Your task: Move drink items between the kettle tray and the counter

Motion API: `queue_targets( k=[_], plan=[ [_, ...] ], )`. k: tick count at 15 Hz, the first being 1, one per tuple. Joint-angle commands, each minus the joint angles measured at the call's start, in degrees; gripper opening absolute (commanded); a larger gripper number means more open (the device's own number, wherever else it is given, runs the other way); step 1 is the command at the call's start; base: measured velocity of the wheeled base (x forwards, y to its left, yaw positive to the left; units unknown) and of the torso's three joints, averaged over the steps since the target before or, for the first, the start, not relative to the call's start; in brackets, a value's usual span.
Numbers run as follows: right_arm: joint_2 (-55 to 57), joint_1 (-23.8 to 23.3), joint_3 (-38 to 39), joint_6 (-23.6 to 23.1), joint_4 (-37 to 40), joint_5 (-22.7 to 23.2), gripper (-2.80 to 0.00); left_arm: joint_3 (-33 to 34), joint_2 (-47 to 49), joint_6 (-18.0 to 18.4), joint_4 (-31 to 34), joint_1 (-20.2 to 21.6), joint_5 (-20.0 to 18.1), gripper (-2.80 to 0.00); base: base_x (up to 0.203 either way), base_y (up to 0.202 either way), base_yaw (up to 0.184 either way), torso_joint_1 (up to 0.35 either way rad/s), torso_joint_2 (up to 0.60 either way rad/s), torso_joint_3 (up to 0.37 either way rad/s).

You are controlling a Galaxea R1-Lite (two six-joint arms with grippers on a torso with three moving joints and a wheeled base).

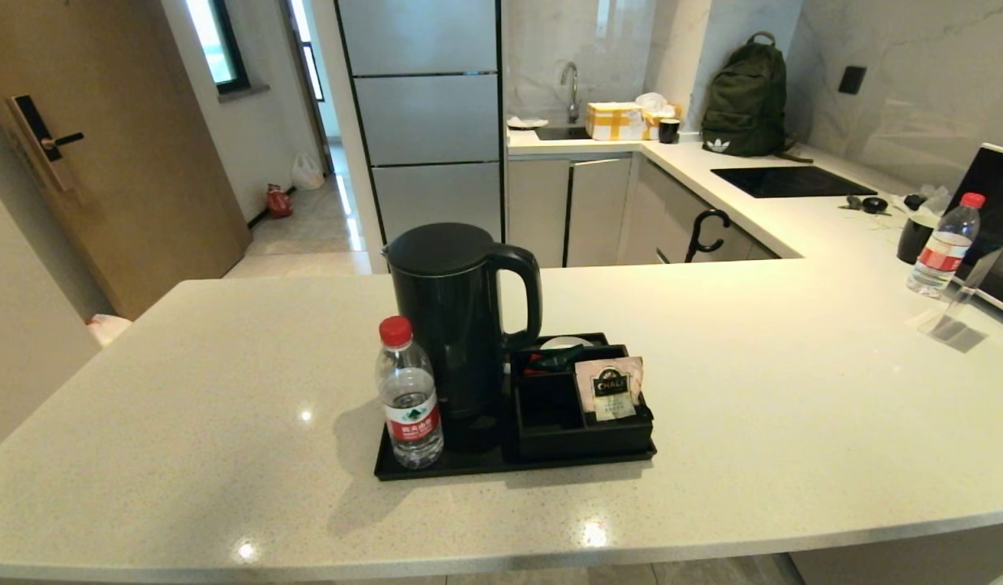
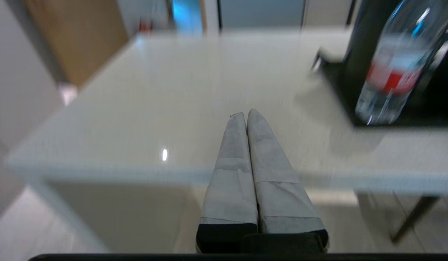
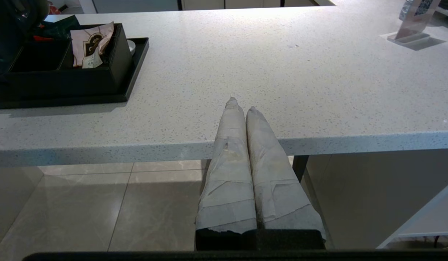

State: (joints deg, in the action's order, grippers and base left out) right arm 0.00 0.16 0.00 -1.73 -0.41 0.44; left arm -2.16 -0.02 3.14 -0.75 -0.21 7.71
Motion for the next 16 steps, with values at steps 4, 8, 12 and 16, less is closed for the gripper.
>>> queue_targets(
  k=[4, 8, 12, 16],
  plan=[
    [0.1, 0.0, 0.0, 0.0, 0.0, 0.0, -2.8, 2.1, 0.1, 2.9, 1.1, 0.0, -8.5, -2.8, 0.0, 0.0, 0.0, 0.0, 0.0, 0.0],
    [0.1, 0.0, 0.0, 0.0, 0.0, 0.0, -2.8, 2.1, 0.0, 3.2, 1.1, 0.0, -9.1, -2.8, 0.0, 0.0, 0.0, 0.0, 0.0, 0.0],
    [0.1, 0.0, 0.0, 0.0, 0.0, 0.0, -2.8, 2.1, 0.0, -3.1, 0.8, 0.0, -7.8, -2.8, 0.0, 0.0, 0.0, 0.0, 0.0, 0.0],
    [0.1, 0.0, 0.0, 0.0, 0.0, 0.0, -2.8, 2.1, 0.0, -3.1, 0.8, 0.0, -7.8, -2.8, 0.0, 0.0, 0.0, 0.0, 0.0, 0.0]
  ],
)
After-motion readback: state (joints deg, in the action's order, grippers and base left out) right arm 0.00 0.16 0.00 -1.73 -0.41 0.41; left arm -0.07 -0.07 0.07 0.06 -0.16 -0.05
